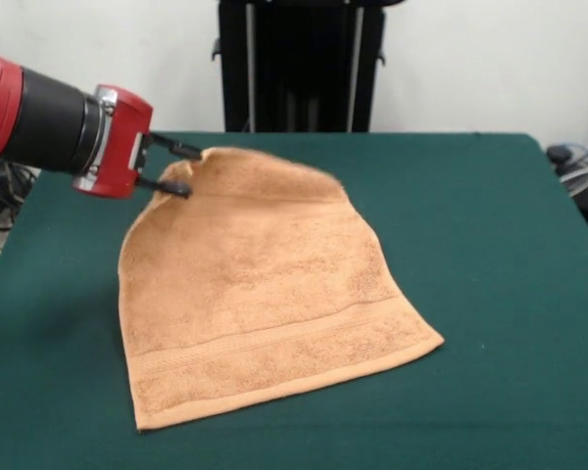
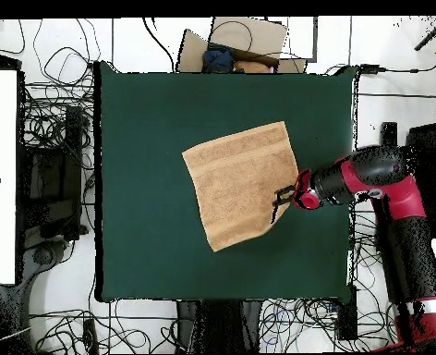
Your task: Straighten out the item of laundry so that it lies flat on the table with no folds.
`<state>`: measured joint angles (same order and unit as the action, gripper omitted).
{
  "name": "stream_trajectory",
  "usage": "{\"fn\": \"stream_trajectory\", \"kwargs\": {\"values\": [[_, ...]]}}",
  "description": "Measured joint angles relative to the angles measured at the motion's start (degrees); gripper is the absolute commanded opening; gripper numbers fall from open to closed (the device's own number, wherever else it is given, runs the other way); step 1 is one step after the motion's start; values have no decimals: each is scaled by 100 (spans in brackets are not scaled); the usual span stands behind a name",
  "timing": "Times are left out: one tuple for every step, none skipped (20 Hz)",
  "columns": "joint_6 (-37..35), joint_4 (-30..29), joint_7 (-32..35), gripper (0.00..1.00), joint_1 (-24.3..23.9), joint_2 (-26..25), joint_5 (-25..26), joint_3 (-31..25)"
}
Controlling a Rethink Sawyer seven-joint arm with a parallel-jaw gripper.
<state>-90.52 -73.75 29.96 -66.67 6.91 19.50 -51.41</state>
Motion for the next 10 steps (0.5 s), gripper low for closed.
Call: {"fn": "stream_trajectory", "kwargs": {"values": [[0,0,-28,100,-9,-7,4,1],[0,3,-64,100,-20,-15,7,1],[0,10,-125,100,-37,-24,13,1],[0,15,-153,100,-44,-25,15,0],[0,20,-181,100,-50,-26,16,0],[0,34,-233,100,-61,-26,20,0],[0,51,-271,100,-69,-26,25,1],[0,64,-293,100,-72,-26,27,0],[0,75,-306,100,-74,-26,29,1],[0,108,-353,100,-75,-26,34,0]]}}
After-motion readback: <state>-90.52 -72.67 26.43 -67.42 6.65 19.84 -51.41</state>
